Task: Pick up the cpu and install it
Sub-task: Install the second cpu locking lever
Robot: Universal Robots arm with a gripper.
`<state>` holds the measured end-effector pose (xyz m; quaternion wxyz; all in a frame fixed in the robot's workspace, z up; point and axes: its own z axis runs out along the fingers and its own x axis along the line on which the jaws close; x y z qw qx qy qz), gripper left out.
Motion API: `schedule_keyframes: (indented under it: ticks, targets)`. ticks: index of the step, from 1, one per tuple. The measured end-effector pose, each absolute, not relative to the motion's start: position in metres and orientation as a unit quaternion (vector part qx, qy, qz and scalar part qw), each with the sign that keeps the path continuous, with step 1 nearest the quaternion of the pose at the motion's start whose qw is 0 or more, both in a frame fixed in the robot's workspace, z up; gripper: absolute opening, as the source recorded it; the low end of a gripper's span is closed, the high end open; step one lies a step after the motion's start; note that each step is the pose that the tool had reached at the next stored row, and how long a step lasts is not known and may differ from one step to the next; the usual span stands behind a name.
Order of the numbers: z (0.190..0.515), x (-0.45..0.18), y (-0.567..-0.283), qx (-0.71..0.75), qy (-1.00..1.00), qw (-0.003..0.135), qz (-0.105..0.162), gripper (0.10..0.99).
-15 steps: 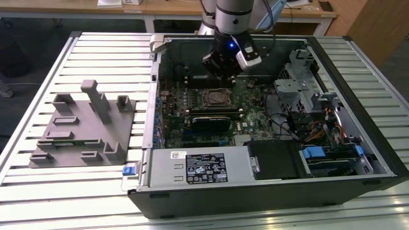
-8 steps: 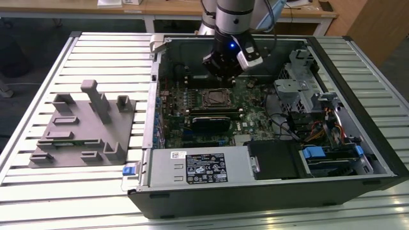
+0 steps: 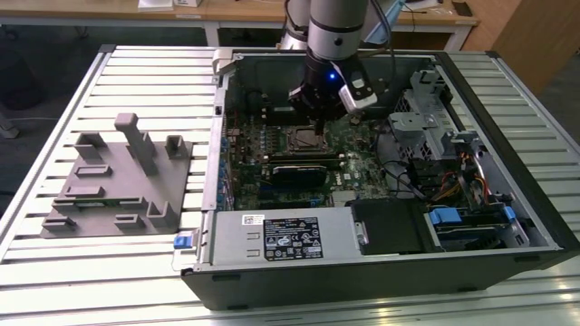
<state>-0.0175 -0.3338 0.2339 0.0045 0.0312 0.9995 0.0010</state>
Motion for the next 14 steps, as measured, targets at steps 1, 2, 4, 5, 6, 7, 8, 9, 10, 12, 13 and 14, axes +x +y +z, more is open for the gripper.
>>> schedule_keyframes:
  ticks: [1,2,4,5,6,7,8,9,10,12,13,14]
  targets:
    - [0.234,-0.017,-0.335,0.031,1.000,0.003,0.001,0.106]
    - [0.234,-0.017,-0.336,0.031,1.000,0.002,0.001,0.106]
    - [0.233,-0.017,-0.341,0.031,1.000,0.001,0.001,0.106]
    - [0.233,-0.017,-0.343,0.031,1.000,0.001,0.001,0.106]
    - [0.233,-0.017,-0.346,0.031,1.000,0.001,0.001,0.106]
    - [0.233,-0.017,-0.348,0.031,1.000,0.001,0.001,0.106]
    - [0.233,-0.017,-0.350,0.031,1.000,0.001,0.001,0.106]
    - [0.232,-0.017,-0.351,0.031,1.000,0.001,0.001,0.106]
    - [0.232,-0.017,-0.353,0.031,1.000,0.001,0.001,0.106]
    - [0.231,-0.017,-0.355,0.031,1.000,0.001,0.001,0.106]
    - [0.231,-0.018,-0.356,0.031,1.000,0.001,0.001,0.106]
    - [0.231,-0.020,-0.357,0.031,1.000,0.001,0.001,0.106]
